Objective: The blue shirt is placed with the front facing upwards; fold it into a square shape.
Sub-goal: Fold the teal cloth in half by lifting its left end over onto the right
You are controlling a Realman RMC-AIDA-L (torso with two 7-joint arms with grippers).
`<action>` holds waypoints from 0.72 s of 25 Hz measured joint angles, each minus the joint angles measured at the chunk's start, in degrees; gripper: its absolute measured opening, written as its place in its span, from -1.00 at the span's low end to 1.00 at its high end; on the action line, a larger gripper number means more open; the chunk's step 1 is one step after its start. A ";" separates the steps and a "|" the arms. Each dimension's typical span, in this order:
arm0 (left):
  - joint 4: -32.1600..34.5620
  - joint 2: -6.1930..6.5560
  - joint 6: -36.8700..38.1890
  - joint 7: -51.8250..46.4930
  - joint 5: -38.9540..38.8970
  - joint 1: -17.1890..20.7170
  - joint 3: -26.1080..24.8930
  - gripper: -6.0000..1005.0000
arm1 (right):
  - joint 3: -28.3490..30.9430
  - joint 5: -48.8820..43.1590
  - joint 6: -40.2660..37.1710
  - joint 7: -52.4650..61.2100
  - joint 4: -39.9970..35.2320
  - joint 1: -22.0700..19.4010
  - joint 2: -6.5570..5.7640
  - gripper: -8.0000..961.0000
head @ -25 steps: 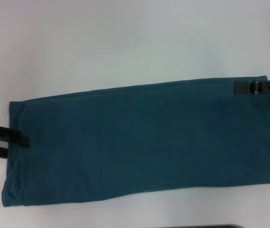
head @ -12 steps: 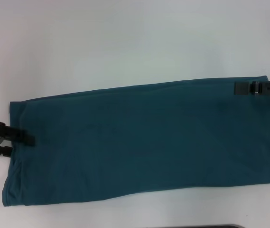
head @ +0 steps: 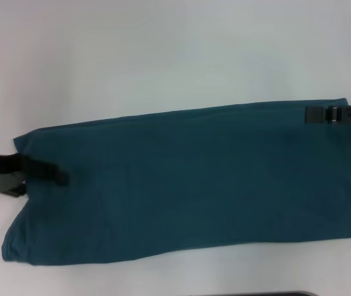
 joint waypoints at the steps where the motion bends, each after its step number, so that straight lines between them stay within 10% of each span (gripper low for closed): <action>1: 0.48 0.01 0.46 0.49 -1.39 -0.14 -0.03 0.54 | -0.05 0.00 0.03 -0.04 0.00 0.01 0.00 0.87; 18: 2.93 2.38 6.57 4.60 -13.09 1.44 -0.89 0.23 | -0.02 0.03 0.31 -0.09 0.00 0.23 -0.01 0.87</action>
